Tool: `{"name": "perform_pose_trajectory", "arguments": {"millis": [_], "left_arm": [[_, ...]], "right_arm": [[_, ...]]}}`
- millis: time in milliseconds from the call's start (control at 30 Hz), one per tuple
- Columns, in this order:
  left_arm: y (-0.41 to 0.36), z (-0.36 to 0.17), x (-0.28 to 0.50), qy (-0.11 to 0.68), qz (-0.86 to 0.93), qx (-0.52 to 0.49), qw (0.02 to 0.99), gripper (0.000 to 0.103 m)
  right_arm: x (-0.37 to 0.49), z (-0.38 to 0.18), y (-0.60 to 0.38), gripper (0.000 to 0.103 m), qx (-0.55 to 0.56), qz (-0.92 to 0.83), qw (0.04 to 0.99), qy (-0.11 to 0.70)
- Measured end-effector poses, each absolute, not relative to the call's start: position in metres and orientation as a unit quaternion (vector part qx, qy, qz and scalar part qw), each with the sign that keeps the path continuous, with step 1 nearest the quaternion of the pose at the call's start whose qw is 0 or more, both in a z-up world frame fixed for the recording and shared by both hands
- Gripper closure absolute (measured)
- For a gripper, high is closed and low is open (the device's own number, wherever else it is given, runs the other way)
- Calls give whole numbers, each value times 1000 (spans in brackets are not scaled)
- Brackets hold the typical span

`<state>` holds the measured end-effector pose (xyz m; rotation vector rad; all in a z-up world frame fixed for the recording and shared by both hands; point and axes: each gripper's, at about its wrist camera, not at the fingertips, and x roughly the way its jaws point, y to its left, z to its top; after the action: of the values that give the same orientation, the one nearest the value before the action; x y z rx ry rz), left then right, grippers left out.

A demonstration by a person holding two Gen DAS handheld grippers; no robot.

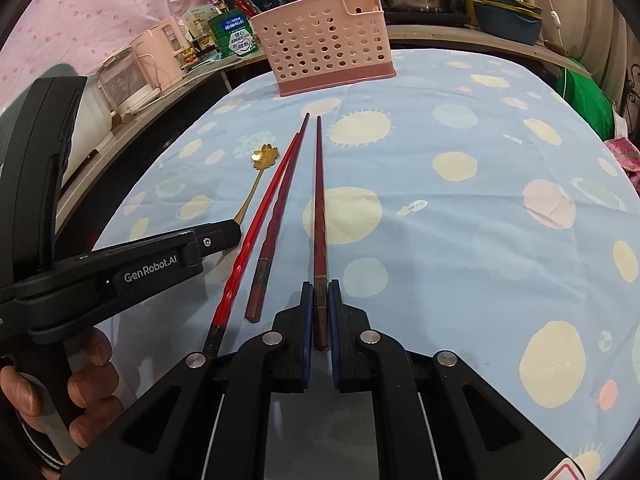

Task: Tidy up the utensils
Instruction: 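Carry the gold spoon and dark-red chopstick into the pink basket and open both tools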

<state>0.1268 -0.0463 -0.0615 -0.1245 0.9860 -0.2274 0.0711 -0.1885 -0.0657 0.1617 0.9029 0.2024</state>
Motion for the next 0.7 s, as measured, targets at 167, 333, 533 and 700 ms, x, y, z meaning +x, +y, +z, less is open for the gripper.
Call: {"name": "perform_pose_trajectory", "arguments": {"millis": [167, 333, 533, 700], "left_arm": [[-48, -61, 124, 470, -115, -55, 873, 93], [-41, -48, 119, 462, -115, -62, 877, 93], [-25, -15, 113, 433, -110, -80, 891, 93], [-18, 7, 117, 412, -106, -84, 901, 95]], "right_arm": [[71, -66, -189, 96, 79, 98, 892, 435], [68, -61, -190, 96, 80, 98, 894, 430], [64, -39, -194, 96, 86, 101, 903, 407], [64, -9, -199, 96, 93, 103, 916, 377]]}}
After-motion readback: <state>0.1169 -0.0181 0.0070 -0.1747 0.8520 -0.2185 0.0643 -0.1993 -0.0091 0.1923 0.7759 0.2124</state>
